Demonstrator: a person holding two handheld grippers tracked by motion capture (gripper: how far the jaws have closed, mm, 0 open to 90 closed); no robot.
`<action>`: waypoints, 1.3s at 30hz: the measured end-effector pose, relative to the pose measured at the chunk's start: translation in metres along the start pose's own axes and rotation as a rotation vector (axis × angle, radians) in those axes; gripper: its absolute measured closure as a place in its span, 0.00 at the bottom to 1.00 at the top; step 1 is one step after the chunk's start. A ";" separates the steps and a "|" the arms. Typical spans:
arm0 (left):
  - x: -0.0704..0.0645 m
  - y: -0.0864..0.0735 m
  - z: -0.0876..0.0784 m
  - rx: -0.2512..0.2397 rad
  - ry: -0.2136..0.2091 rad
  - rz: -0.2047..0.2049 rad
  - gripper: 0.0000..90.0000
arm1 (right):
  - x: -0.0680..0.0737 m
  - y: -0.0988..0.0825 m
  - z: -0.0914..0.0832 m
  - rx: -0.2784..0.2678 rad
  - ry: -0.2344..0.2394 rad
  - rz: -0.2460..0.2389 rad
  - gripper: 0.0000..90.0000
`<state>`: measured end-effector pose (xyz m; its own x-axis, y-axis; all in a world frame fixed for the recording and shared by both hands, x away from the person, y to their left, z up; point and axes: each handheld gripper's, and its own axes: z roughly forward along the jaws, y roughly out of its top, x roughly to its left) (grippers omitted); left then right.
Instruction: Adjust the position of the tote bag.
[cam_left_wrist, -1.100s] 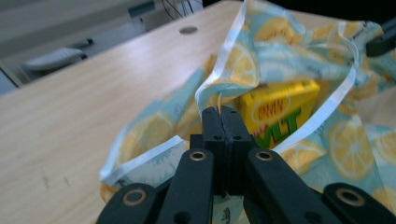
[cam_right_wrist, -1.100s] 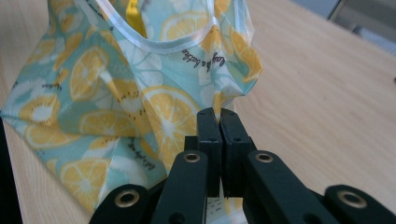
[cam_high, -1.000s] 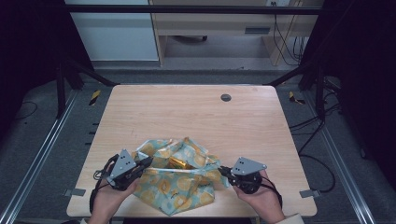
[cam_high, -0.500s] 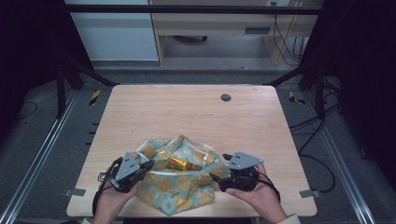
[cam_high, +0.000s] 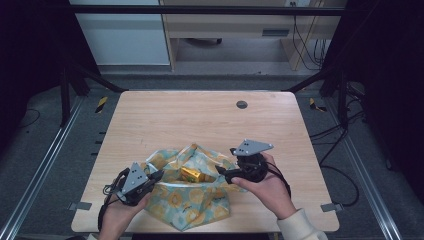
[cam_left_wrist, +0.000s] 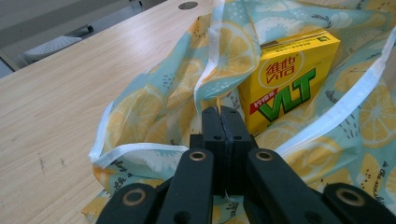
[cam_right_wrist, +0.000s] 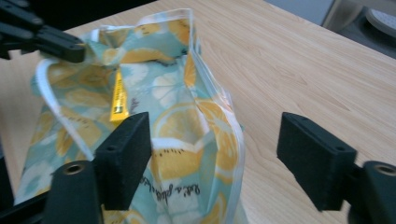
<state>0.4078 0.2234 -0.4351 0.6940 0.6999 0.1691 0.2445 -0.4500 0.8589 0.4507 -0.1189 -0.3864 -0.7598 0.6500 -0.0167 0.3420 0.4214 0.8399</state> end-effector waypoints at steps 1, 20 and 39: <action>0.000 0.000 0.000 -0.001 0.002 -0.001 1.00 | -0.001 0.001 0.003 0.008 -0.007 0.007 0.34; -0.002 0.002 -0.020 -0.096 0.046 -0.016 1.00 | 0.007 0.006 -0.028 -0.174 0.010 -0.098 0.99; -0.023 -0.010 0.002 0.093 -0.139 0.069 1.00 | 0.016 -0.092 -0.007 0.062 0.148 -0.100 0.99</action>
<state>0.3907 0.2104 -0.4484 0.7965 0.5851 0.1527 0.2501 -0.5487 0.7977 0.4031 -0.1518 -0.4600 -0.8632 0.5046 -0.0148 0.2905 0.5204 0.8030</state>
